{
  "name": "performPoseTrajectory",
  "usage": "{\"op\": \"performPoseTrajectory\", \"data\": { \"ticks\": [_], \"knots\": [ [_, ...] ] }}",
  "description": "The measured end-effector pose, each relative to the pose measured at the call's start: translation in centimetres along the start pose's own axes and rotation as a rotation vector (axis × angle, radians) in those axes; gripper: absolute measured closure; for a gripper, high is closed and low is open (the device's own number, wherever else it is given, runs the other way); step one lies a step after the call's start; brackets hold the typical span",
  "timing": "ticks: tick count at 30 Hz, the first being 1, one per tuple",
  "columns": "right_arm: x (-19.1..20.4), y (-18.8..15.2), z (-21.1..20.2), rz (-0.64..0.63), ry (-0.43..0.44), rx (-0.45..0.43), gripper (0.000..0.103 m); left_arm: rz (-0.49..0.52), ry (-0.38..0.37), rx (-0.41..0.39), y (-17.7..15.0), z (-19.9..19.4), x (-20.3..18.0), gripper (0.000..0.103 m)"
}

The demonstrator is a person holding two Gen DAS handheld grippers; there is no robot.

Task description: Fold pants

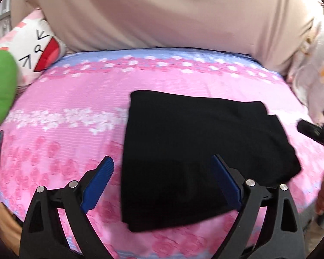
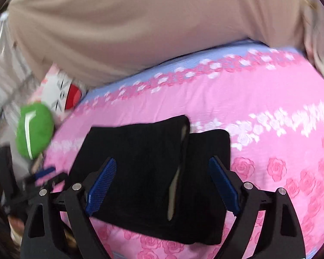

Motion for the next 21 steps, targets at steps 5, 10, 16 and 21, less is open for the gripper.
{"op": "performPoseTrajectory", "data": {
  "ticks": [5,10,16,21],
  "knots": [
    [-0.5,-2.4,4.6,0.004,0.003,0.158,0.018,-0.005,0.069,0.009,0.3,1.6,0.5,0.014],
    [0.8,-2.5,6.5,-0.014,0.039,0.169,0.047,0.006,0.11,0.009,0.1,2.1,0.6,0.014],
    [2.0,-1.2,3.9,-0.036,0.088,0.099,0.088,-0.004,0.111,0.019,-0.1,2.1,0.8,0.014],
    [0.0,-0.8,-1.6,-0.027,-0.011,-0.024,0.087,-0.023,0.068,0.011,-0.2,1.3,0.9,0.011]
  ]
}}
Point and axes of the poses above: each gripper's, at about its wrist camera, not at the fingertips, and z roughly the way its jaws point, x to its left, y to its top, the point moved 9 cm from there along z, roughly the way its jaws point, and after that the axes turned 13 degrees about x, right-handed, at the moved point
